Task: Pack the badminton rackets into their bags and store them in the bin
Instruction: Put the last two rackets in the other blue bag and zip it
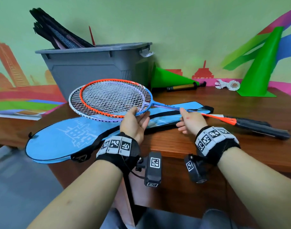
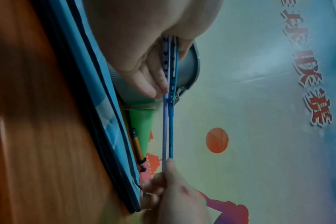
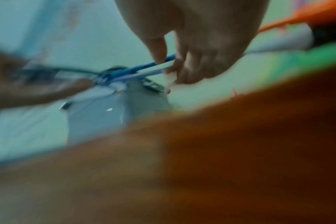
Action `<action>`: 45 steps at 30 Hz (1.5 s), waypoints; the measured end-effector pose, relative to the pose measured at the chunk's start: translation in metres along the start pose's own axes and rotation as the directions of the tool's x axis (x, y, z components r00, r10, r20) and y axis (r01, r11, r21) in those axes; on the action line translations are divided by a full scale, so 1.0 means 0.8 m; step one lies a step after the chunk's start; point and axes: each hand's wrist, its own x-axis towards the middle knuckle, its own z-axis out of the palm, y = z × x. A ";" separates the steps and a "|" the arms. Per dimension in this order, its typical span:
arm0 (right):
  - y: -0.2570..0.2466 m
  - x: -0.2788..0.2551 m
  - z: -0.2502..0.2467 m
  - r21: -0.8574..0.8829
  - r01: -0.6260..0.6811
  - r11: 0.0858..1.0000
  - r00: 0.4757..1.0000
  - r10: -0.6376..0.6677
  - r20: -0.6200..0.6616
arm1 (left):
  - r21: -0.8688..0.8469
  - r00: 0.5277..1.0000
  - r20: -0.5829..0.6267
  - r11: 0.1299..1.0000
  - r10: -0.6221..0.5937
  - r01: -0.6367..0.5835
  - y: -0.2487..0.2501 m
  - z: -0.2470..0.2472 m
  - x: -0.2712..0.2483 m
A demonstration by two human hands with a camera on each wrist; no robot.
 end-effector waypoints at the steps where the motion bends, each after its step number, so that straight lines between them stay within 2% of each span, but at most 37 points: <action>1: 0.001 -0.001 0.000 -0.221 0.127 0.967 0.980 -0.156 -0.123 | 0.007 1.000 0.004 1.000 0.010 -0.010 0.002 0.003 -0.001; 2: 0.001 -0.005 0.000 -0.416 0.229 0.880 0.911 -0.345 -0.227 | 0.021 1.000 0.008 1.000 0.016 -0.016 0.003 0.007 -0.002; 3: -0.001 -0.008 0.002 -0.530 0.296 0.794 0.817 -0.498 -0.291 | 0.036 1.000 0.015 0.999 0.017 -0.018 0.004 0.010 -0.004; 4: -0.003 -0.009 0.005 -0.582 0.328 0.744 0.753 -0.578 -0.314 | 0.055 0.999 0.029 0.998 0.017 -0.018 0.004 0.011 -0.006; 5: -0.004 -0.007 0.008 -0.617 0.322 0.718 0.752 -0.590 -0.295 | 0.082 0.999 0.048 0.997 0.013 -0.016 0.004 0.012 -0.008; 7: -0.007 0.006 0.013 -0.694 0.231 0.682 0.848 -0.491 -0.199 | 0.152 0.997 0.079 0.988 -0.007 -0.005 0.002 0.015 -0.012; 9: -0.015 0.018 0.010 -0.734 0.167 0.658 0.909 -0.391 -0.144 | 0.225 0.995 0.095 0.974 -0.025 0.003 0.005 0.014 -0.010; 11: -0.026 0.023 0.006 -0.727 0.165 0.667 0.920 -0.370 -0.131 | 0.329 0.990 0.140 0.944 -0.034 -0.014 0.013 0.009 -0.005; 13: -0.032 0.023 0.002 -0.729 0.176 0.661 0.913 -0.387 -0.131 | 0.535 0.974 0.217 0.843 -0.066 -0.062 0.026 0.004 -0.003; 15: -0.033 0.021 -0.002 -0.761 0.173 0.625 0.906 -0.405 -0.127 | 0.742 0.960 0.257 0.659 -0.113 -0.121 0.041 -0.002 -0.002; 17: -0.033 0.020 -0.008 -0.772 0.166 0.613 0.901 -0.413 -0.134 | 0.891 0.958 0.254 0.417 -0.131 -0.179 0.056 -0.013 0.004; 19: -0.034 0.021 -0.014 -0.766 0.157 0.623 0.901 -0.409 -0.147 | 0.962 0.967 0.243 0.147 -0.072 -0.231 0.066 -0.029 0.017; 22: -0.038 0.022 -0.020 -0.729 0.138 0.670 0.908 -0.380 -0.177 | 0.926 0.977 0.207 -0.315 -0.044 -0.210 0.069 -0.056 0.032; 23: -0.040 0.023 -0.021 -0.710 0.138 0.690 0.912 -0.369 -0.182 | 0.885 0.982 0.184 -0.426 -0.051 -0.188 0.066 -0.065 0.037; 24: -0.042 0.025 -0.023 -0.687 0.139 0.713 0.915 -0.359 -0.187 | 0.851 0.984 0.172 -0.494 -0.054 -0.176 0.063 -0.073 0.041; 25: -0.045 0.026 -0.026 -0.661 0.138 0.737 0.917 -0.348 -0.196 | 0.832 0.983 0.177 -0.526 -0.047 -0.175 0.060 -0.079 0.045; 28: -0.051 0.030 -0.033 -0.603 0.121 0.788 0.921 -0.317 -0.228 | 0.816 0.971 0.240 -0.539 -0.016 -0.210 0.062 -0.087 0.052; 30: -0.054 0.033 -0.035 -0.584 0.103 0.805 0.924 -0.295 -0.243 | 0.825 0.965 0.260 -0.516 -0.013 -0.230 0.068 -0.087 0.056; 35: -0.061 0.034 -0.036 -0.569 0.066 0.820 0.939 -0.244 -0.243 | 0.918 0.964 0.266 -0.299 -0.023 -0.261 0.081 -0.097 0.065; 38: -0.062 0.032 -0.034 -0.562 0.054 0.825 0.935 -0.239 -0.261 | 0.935 0.964 0.267 -0.242 -0.002 -0.259 0.085 -0.099 0.063; 41: -0.062 0.030 -0.032 -0.561 0.052 0.826 0.931 -0.244 -0.273 | 0.944 0.956 0.286 -0.192 0.069 -0.268 0.088 -0.097 0.061; 43: -0.061 0.029 -0.028 -0.569 0.048 0.821 0.934 -0.239 -0.266 | 0.951 0.949 0.298 -0.109 0.098 -0.288 0.090 -0.095 0.060; 45: -0.060 0.030 -0.024 -0.588 0.044 0.808 0.936 -0.239 -0.257 | 0.947 0.944 0.320 -0.063 0.077 -0.316 0.095 -0.094 0.060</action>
